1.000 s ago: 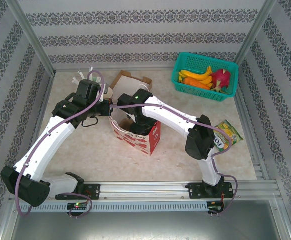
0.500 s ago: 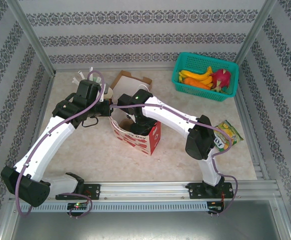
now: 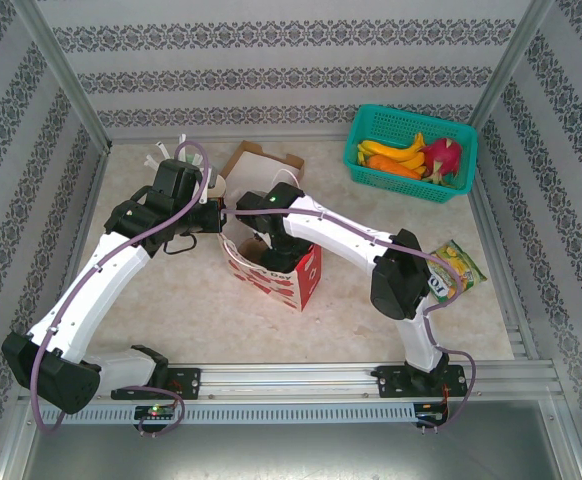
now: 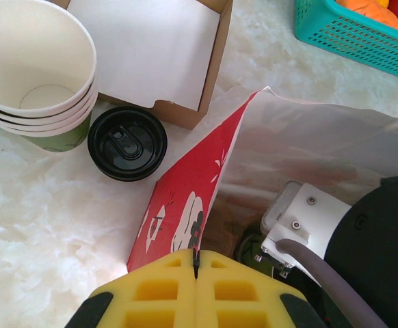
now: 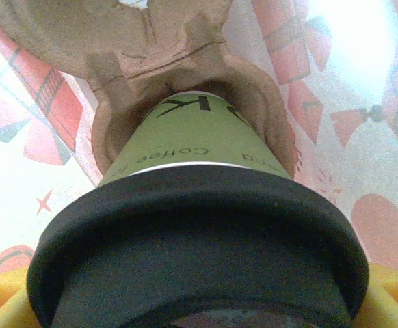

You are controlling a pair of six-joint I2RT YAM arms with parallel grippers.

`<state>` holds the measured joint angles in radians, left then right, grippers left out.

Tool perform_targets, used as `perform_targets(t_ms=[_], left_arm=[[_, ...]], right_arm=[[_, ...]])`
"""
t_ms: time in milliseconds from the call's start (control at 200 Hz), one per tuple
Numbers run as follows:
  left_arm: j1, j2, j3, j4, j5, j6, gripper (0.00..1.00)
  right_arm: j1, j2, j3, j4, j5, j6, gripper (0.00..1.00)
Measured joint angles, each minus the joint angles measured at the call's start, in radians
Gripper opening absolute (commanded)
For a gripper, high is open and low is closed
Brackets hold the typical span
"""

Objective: Pack the takeout coffee

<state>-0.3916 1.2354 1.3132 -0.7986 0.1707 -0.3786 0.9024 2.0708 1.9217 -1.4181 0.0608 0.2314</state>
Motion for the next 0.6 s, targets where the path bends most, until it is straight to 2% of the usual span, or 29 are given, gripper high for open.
perform_targets(t_ms=[600], left_arm=[[0.0, 0.0, 0.0, 0.0, 0.001, 0.0, 0.0]], right_arm=[[-0.011, 0.0, -0.032, 0.026, -0.01, 0.0, 0.52]])
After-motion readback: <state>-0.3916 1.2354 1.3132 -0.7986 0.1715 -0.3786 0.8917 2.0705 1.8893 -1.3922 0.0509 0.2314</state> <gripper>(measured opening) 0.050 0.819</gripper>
